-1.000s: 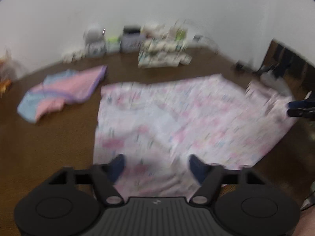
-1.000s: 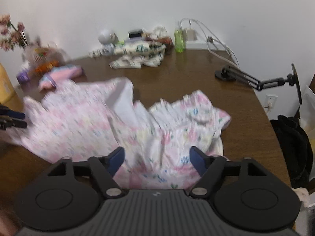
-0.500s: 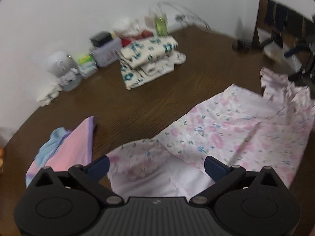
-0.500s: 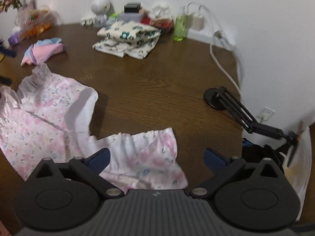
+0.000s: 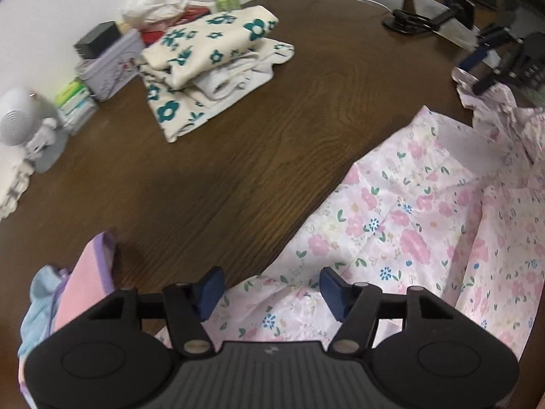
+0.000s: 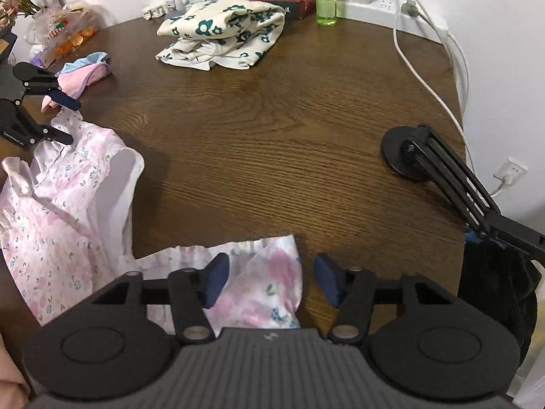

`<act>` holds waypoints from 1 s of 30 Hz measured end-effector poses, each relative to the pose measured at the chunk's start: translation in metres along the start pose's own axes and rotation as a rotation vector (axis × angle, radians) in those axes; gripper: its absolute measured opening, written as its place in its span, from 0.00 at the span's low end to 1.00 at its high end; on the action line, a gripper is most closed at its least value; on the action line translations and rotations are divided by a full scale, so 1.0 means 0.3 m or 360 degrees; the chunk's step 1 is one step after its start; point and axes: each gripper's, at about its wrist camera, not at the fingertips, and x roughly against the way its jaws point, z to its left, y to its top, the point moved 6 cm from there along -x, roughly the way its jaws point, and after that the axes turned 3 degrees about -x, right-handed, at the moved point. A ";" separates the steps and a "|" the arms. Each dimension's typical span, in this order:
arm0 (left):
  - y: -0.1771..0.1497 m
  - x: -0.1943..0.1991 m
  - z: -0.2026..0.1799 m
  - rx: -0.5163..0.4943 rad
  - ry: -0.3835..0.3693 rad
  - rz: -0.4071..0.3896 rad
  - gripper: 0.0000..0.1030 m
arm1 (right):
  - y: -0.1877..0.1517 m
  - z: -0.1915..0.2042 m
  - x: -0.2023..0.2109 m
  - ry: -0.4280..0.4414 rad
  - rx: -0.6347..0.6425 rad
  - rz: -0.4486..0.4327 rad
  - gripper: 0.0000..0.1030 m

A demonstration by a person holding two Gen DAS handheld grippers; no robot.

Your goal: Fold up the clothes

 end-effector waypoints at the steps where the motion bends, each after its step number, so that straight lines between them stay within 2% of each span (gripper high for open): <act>1: 0.002 -0.012 0.000 -0.0014 -0.0006 0.0007 0.58 | 0.004 -0.003 -0.010 0.0004 0.0000 0.0019 0.46; 4: 0.008 -0.030 0.001 -0.0037 -0.0043 0.0014 0.53 | 0.023 -0.004 -0.017 0.0021 0.0003 0.0033 0.33; 6: 0.012 -0.031 0.003 -0.0034 -0.0071 0.0027 0.46 | 0.025 0.005 -0.020 0.0028 0.0013 0.0045 0.18; 7: 0.014 -0.030 0.000 -0.0039 -0.0083 0.0026 0.37 | 0.026 0.010 -0.021 0.0031 0.0019 0.0052 0.14; 8: 0.015 -0.026 -0.006 -0.0051 -0.0092 0.0022 0.20 | 0.026 0.015 -0.023 0.0034 0.0025 0.0058 0.12; 10: 0.016 -0.022 -0.022 -0.0076 -0.0088 0.0021 0.08 | 0.026 0.026 -0.023 0.0026 0.0041 0.0058 0.08; 15: 0.005 0.024 -0.064 -0.0073 0.0065 0.0007 0.05 | 0.022 0.044 0.018 -0.0042 0.0067 0.0001 0.04; 19: -0.010 0.164 -0.124 -0.0076 0.0279 -0.0093 0.05 | 0.008 0.091 0.123 -0.0125 0.0139 -0.0146 0.04; 21: -0.026 0.253 -0.175 -0.0142 0.0359 -0.0153 0.05 | -0.012 0.135 0.192 -0.0176 0.0221 -0.0246 0.04; 26: -0.112 0.417 -0.315 -0.0236 0.0609 -0.0271 0.05 | -0.107 0.262 0.317 -0.0266 0.0455 -0.0439 0.04; 30: -0.238 0.456 -0.439 -0.0269 0.0791 -0.0339 0.05 | -0.226 0.360 0.362 -0.0334 0.0653 -0.0522 0.04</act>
